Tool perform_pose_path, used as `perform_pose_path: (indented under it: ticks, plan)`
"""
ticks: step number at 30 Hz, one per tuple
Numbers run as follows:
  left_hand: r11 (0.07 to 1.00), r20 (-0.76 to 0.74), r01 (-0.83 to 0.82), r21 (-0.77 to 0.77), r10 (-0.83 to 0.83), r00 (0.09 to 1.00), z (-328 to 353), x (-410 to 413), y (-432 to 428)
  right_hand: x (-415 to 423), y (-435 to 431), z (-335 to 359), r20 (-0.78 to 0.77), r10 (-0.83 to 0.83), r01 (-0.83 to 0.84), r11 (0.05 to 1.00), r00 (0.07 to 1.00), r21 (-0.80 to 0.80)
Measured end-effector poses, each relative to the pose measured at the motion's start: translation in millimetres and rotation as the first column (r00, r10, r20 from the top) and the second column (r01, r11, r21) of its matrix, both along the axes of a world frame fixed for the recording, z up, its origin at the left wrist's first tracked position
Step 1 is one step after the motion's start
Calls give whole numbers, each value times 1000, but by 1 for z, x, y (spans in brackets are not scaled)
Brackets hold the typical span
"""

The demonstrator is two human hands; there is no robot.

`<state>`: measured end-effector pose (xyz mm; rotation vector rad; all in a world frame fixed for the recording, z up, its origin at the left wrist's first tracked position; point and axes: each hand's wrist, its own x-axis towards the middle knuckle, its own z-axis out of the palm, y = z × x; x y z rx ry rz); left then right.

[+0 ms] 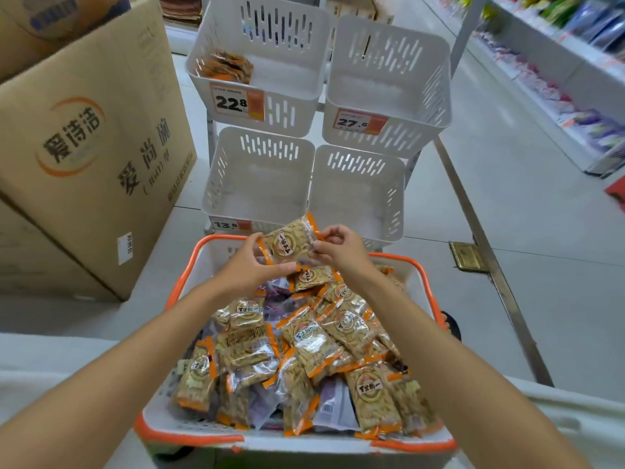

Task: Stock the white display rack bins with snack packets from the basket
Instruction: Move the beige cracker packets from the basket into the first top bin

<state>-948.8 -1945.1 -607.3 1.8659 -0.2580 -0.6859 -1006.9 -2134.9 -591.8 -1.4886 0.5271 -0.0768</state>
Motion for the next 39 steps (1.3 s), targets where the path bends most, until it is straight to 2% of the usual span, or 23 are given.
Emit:
perform_pose_path:
  ticks: [2,3,4,5,6,8,9,10,11,13,15,17,19,22,24,25,27,28,29,31,34,37,39]
  plan:
    - [982,-96,-137,-133,124,988,1,-1,-13,-11,-11,6,5,42,-42,996,999,74]
    - [959,-119,-228,-169,210,970,-1,4,-16,-19,-18,7,-28,92,-92,996,995,25]
    - [941,-129,-283,-184,262,956,-2,8,-18,-28,-28,3,-103,154,-167,978,983,-122]
    - [938,-137,-295,-183,273,952,-5,12,-18,-37,-36,-1,-230,213,-280,905,949,-319]
    - [949,-133,-268,-165,247,960,-6,14,-18,-47,-43,-11,-391,247,-425,770,887,-477]
    - [971,-115,-201,-131,187,976,-11,12,-18,-62,-46,-29,-648,235,-669,467,724,-578]
    - [972,-121,-192,-139,176,977,-12,10,-18,-68,-43,-37,-694,225,-719,374,684,-586]
    - [968,-141,-197,-154,176,974,-12,7,-18,-71,-40,-42,-691,229,-721,345,685,-601]
    - [962,-165,-212,-172,184,969,-12,5,-18,-72,-38,-42,-660,248,-698,376,710,-610]
    - [957,-188,-224,-183,190,964,-13,3,-17,-68,-42,-34,-549,259,-595,511,795,-620]
    - [952,-213,-238,-193,196,957,-9,1,-21,-60,-48,-16,-376,194,-401,677,906,-617]
    - [957,-230,-201,-209,152,961,-2,-6,-28,-50,-45,3,-186,108,-187,855,977,-484]
    - [962,-264,-109,-249,41,964,2,-12,-39,-42,-35,14,-91,98,-125,923,991,-364]
    - [972,-168,23,-235,-63,984,4,-20,-46,-39,-27,20,-142,259,-294,885,955,-362]
    - [984,-77,12,-178,-26,997,-1,-17,-44,-44,-33,10,-246,308,-385,839,919,-385]
    - [985,-55,-17,-169,7,998,-3,-14,-40,-47,-38,1,-327,281,-412,787,902,-460]
    - [981,-56,-60,-182,51,997,-6,-10,-32,-55,-46,-25,-494,203,-513,564,846,-647]
    - [978,-73,-74,-193,61,995,-10,-7,-28,-59,-47,-37,-554,167,-560,469,816,-683]
    - [977,-83,-82,-199,67,994,-12,-5,-25,-61,-47,-47,-592,144,-589,430,793,-684]
    - [973,-91,-110,-201,94,991,-12,-5,-19,-61,-48,-54,-630,158,-628,429,760,-650]
    - [967,-124,-133,-218,108,986,-15,-3,-15,-56,-52,-56,-664,170,-676,343,728,-652]
    - [963,-170,-139,-233,100,980,-12,0,-14,-55,-51,-50,-651,194,-670,369,734,-644]
    - [960,-205,-147,-237,99,974,-10,2,-12,-54,-52,-35,-553,206,-577,474,807,-666]
